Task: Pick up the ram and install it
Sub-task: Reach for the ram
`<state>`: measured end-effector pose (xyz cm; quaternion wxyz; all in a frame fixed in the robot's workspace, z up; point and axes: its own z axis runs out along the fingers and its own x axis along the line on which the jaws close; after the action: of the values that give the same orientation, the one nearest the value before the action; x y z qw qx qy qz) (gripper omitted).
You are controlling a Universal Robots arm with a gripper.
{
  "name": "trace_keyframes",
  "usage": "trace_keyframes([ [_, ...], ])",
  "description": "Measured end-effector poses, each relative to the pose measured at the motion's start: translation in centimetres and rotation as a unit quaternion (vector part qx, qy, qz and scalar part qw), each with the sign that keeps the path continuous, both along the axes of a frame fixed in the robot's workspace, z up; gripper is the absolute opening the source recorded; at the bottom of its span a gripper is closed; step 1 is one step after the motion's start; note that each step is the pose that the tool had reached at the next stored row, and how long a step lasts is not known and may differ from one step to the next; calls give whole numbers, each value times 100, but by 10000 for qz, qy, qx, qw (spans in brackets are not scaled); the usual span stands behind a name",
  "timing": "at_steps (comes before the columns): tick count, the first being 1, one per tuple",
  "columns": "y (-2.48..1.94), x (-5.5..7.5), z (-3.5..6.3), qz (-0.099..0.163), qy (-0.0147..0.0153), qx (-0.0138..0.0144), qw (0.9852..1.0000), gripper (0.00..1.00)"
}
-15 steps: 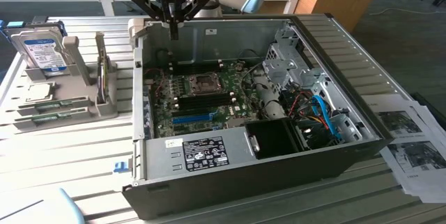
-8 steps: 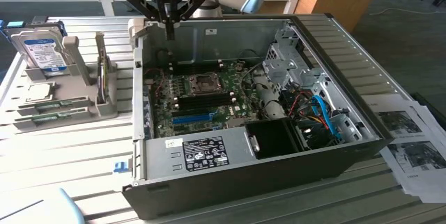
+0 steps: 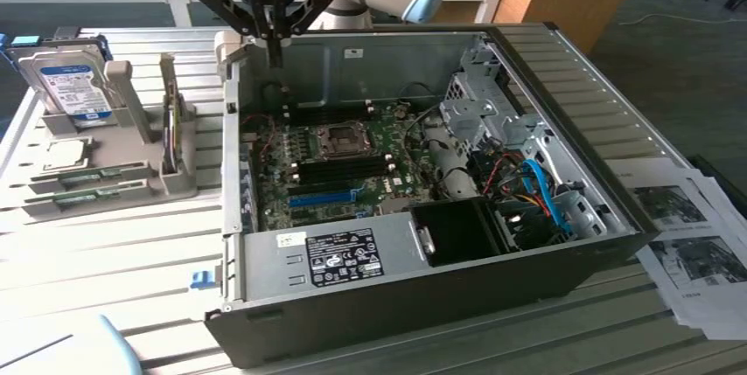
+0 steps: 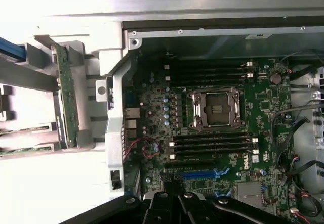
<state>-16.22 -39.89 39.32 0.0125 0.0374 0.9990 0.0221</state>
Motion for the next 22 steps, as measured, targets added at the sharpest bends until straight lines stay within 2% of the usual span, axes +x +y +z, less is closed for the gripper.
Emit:
trace_keyframes([
  [22, 0, -341, 0, 0, 0, 0, 10000, 9],
])
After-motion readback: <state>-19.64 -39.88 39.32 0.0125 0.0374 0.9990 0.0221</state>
